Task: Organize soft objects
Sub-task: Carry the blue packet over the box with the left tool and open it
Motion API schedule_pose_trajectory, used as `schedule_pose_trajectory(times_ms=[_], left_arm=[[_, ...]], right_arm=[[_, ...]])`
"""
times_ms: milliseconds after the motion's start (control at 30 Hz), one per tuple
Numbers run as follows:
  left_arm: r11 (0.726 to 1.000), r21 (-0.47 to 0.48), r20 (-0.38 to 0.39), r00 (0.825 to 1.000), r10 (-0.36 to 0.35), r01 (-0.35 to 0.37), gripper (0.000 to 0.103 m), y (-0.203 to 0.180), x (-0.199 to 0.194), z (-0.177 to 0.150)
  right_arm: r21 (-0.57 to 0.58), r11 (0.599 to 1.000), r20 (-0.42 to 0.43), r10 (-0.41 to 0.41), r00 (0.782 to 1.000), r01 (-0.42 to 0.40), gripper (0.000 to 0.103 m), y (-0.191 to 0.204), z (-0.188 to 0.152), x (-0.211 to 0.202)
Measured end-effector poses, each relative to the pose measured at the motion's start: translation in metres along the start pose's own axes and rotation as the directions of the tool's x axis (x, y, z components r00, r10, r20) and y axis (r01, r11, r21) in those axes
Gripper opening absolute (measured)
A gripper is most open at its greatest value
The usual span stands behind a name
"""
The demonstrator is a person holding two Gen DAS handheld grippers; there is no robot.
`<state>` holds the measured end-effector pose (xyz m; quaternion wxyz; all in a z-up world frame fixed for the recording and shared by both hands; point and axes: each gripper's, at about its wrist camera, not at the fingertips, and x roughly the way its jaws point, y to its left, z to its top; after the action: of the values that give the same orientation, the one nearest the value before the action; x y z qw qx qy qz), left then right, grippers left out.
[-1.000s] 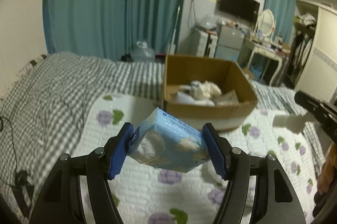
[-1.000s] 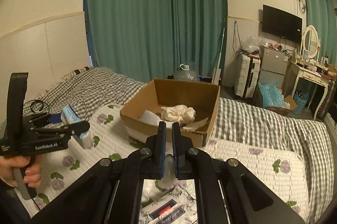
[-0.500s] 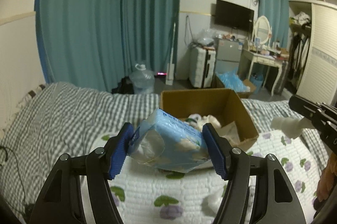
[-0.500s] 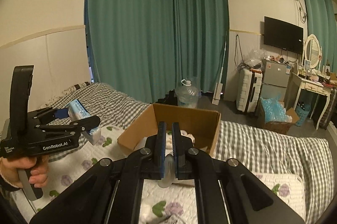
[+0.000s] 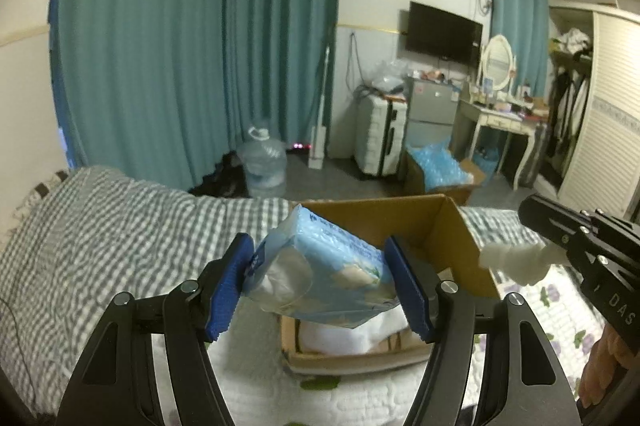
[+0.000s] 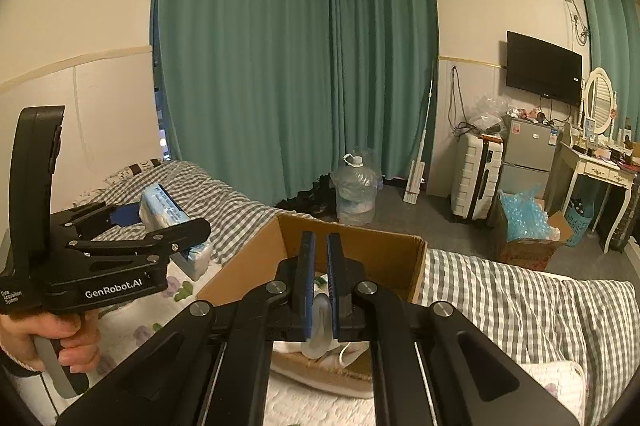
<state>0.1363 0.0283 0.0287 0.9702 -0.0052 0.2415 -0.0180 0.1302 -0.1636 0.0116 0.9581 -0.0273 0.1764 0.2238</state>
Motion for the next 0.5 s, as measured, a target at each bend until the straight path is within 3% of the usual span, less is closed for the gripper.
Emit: schedule_pose_trajectory(times_ms=[167, 500], left_arm=[[0.999, -0.031, -0.032, 0.999, 0.009, -0.010, 0.067, 0.001, 0.028, 0.003], [1.000, 0.013, -0.112, 0.993, 0.025, -0.024, 0.067, -0.012, 0.078, 0.002]], right_arm=[[0.022, 1.000, -0.027, -0.002, 1.000, 0.002, 0.006, -0.009, -0.004, 0.025], [0.020, 1.000, -0.139, -0.005, 0.990, 0.008, 0.006, -0.017, -0.029, 0.078]])
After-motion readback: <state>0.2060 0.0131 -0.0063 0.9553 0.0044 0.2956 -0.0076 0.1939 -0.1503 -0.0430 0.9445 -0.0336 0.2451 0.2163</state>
